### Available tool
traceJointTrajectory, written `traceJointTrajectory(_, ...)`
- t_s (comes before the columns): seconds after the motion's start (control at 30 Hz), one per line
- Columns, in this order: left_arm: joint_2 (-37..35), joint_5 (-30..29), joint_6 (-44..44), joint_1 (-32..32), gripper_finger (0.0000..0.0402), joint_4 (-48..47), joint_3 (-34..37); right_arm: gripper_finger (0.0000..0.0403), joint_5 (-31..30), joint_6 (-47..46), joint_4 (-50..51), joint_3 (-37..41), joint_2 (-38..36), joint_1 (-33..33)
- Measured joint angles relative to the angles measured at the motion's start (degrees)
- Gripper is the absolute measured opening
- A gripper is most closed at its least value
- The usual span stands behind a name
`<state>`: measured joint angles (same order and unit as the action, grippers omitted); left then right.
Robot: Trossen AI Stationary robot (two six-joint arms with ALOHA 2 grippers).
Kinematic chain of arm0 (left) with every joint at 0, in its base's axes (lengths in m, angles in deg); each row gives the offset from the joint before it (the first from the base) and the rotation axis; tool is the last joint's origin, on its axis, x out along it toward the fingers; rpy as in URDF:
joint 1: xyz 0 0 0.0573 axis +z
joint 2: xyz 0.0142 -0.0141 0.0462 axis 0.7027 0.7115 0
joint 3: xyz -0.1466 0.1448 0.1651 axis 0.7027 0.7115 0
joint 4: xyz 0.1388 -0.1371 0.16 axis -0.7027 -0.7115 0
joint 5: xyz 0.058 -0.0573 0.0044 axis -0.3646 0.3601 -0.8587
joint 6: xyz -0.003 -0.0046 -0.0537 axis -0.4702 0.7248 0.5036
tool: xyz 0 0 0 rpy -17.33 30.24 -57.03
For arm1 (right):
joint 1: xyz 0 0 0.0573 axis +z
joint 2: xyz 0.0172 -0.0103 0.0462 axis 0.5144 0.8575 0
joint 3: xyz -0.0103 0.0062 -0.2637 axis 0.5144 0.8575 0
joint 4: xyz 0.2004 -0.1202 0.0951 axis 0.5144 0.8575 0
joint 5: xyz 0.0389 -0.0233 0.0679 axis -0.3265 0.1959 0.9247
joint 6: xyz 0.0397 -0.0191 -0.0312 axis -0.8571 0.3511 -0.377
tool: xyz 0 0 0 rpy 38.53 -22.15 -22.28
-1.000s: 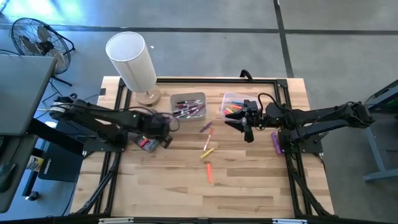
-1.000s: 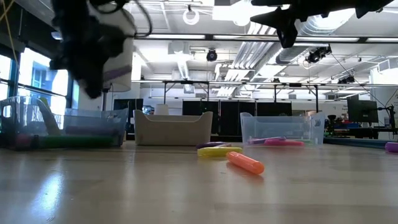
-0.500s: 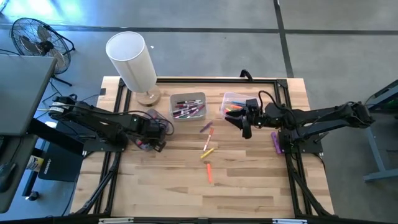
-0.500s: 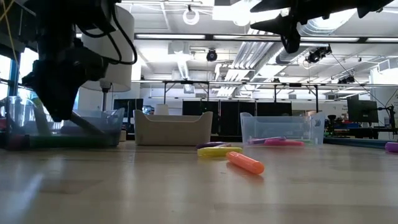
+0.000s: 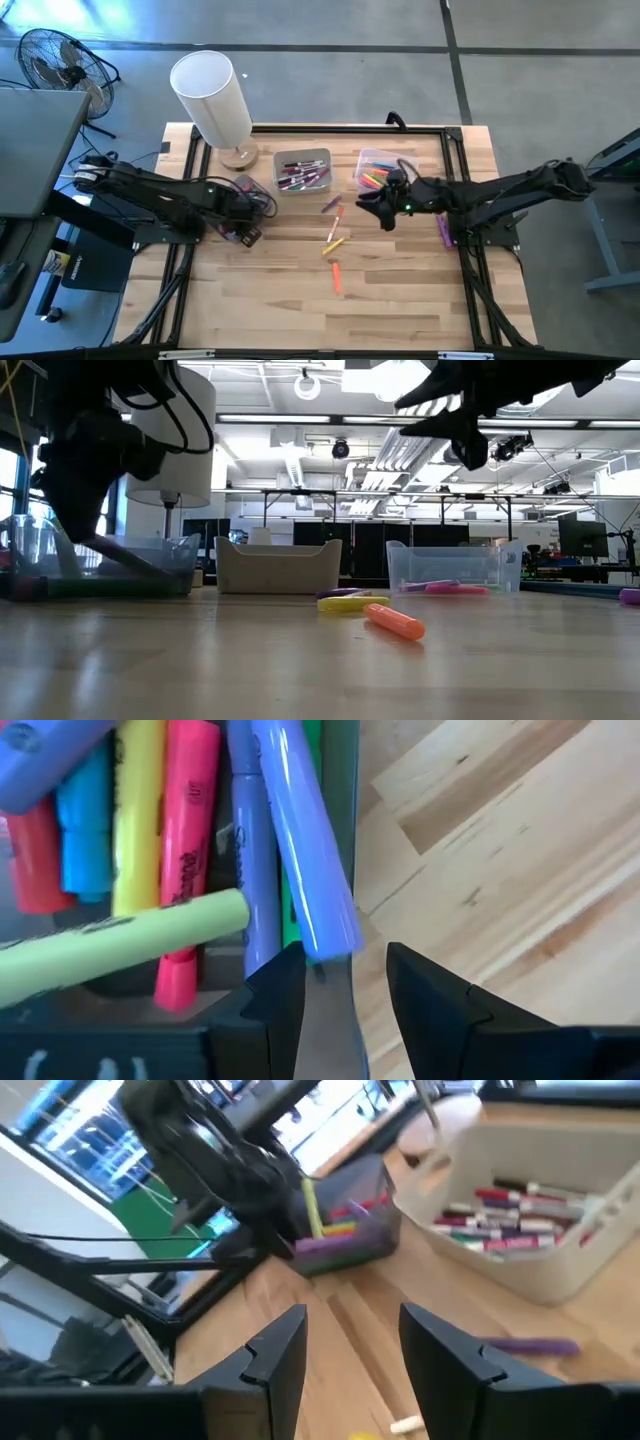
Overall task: Pick & Place Markers
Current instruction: Put the purple highlighter pen into the black bin, then put the orange pen into the transparent bin
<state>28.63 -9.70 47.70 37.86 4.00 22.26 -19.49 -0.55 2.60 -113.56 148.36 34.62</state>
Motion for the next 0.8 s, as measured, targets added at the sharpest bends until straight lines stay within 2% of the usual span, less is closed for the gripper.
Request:
traceJointTrajectory(0.13,-3.5,-0.7,0.0,0.0,0.0140,-3.8,-0.7,0.0149,-2.9,-2.8,-1.6,0.0,4.7,2.0)
traceJointTrajectory(0.3,-6.8,-5.0,-0.8,0.0,0.0140,-9.1,-4.4,0.0149,-3.6,-4.2,-9.2,0.0,11.7,3.7)
traceJointTrajectory(0.47,-8.8,-9.6,-5.9,0.0,0.0140,-8.3,-8.1,0.0148,-3.4,-4.1,-17.2,0.0,18.9,5.4)
traceJointTrajectory(0.63,-9.2,-11.2,-14.1,0.0,0.0134,0.5,-8.9,0.0131,-5.0,-1.4,-19.9,-2.4,24.9,7.3)
traceJointTrajectory(0.73,-9.2,-11.2,-18.7,0.0,0.0107,6.0,-9.0,0.0103,-4.1,3.2,-18.4,-6.7,27.6,8.1)
traceJointTrajectory(0.8,-8.9,-11.2,-21.7,0.0,0.0077,8.2,-8.9,0.0075,-2.9,5.8,-13.8,-11.2,28.8,8.4)
